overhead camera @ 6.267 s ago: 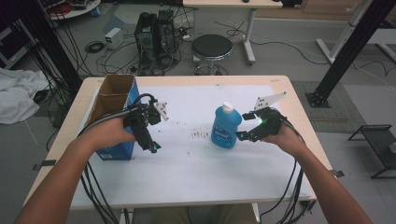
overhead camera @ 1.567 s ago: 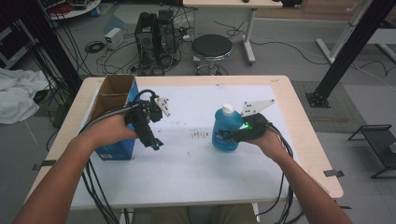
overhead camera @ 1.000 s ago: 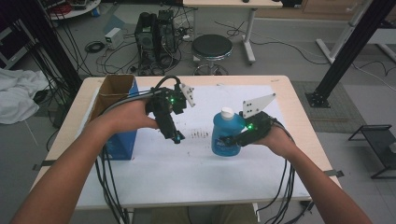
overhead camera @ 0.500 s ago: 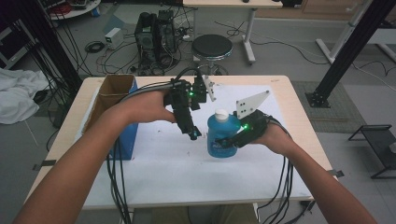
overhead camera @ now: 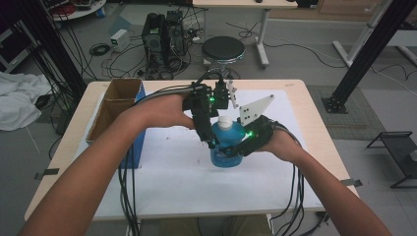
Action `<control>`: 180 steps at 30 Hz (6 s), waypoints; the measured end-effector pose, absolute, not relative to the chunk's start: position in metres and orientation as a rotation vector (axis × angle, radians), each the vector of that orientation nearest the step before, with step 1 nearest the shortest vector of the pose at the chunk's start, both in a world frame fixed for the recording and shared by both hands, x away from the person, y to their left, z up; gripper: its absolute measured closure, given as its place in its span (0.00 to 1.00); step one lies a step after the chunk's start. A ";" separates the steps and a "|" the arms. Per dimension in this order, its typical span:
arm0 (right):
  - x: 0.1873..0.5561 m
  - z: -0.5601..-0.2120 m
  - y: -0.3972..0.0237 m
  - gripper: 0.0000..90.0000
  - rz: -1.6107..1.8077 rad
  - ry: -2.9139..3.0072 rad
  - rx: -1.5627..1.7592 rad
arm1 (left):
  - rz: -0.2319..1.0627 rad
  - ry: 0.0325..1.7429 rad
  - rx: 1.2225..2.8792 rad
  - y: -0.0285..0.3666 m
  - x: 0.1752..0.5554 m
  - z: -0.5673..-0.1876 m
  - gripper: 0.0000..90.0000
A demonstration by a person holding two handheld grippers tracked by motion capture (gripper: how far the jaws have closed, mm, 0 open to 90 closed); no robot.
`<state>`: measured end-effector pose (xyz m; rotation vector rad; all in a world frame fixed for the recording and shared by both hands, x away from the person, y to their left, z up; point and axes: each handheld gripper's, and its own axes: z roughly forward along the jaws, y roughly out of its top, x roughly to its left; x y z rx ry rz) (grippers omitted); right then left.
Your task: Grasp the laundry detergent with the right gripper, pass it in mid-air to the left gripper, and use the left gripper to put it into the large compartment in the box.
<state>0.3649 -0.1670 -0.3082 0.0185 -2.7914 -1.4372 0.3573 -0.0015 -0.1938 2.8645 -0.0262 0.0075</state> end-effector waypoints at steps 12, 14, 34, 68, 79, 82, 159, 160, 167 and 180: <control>0.367 -0.306 -0.157 0.48 -1.453 -2.789 0.055 | 0.005 -0.042 2.889 -0.015 0.359 -0.197 0.13; 0.368 -0.306 -0.156 0.48 -1.454 -2.795 0.071 | -0.004 -0.042 2.893 -0.017 0.360 -0.199 0.13; 0.363 -0.303 -0.153 0.48 -1.440 -2.749 0.001 | -0.007 -0.062 2.931 -0.026 0.363 -0.208 0.15; 0.362 -0.304 -0.151 0.48 -1.423 -2.751 0.000 | 0.008 -0.107 2.933 -0.024 0.360 -0.211 0.34; 0.362 -0.304 -0.150 0.48 -1.422 -2.753 0.012 | 0.022 -0.132 2.937 -0.026 0.359 -0.211 0.38; 0.362 -0.303 -0.151 0.48 -1.417 -2.754 0.010 | 0.019 -0.135 2.938 -0.026 0.358 -0.211 0.40; 0.370 -0.284 -0.296 0.01 -0.834 -2.994 -0.510 | 0.262 0.485 2.845 0.130 0.379 -0.113 0.41; 0.370 -0.285 -0.297 0.01 -0.826 -2.992 -0.516 | 0.262 0.501 2.851 0.141 0.379 -0.105 0.41; 0.372 -0.283 -0.304 0.01 -0.783 -3.019 -0.514 | 0.289 0.584 2.843 0.171 0.378 -0.092 0.41; 0.375 -0.279 -0.304 0.01 -0.775 -3.030 -0.523 | 0.312 0.714 2.795 0.229 0.373 -0.082 0.41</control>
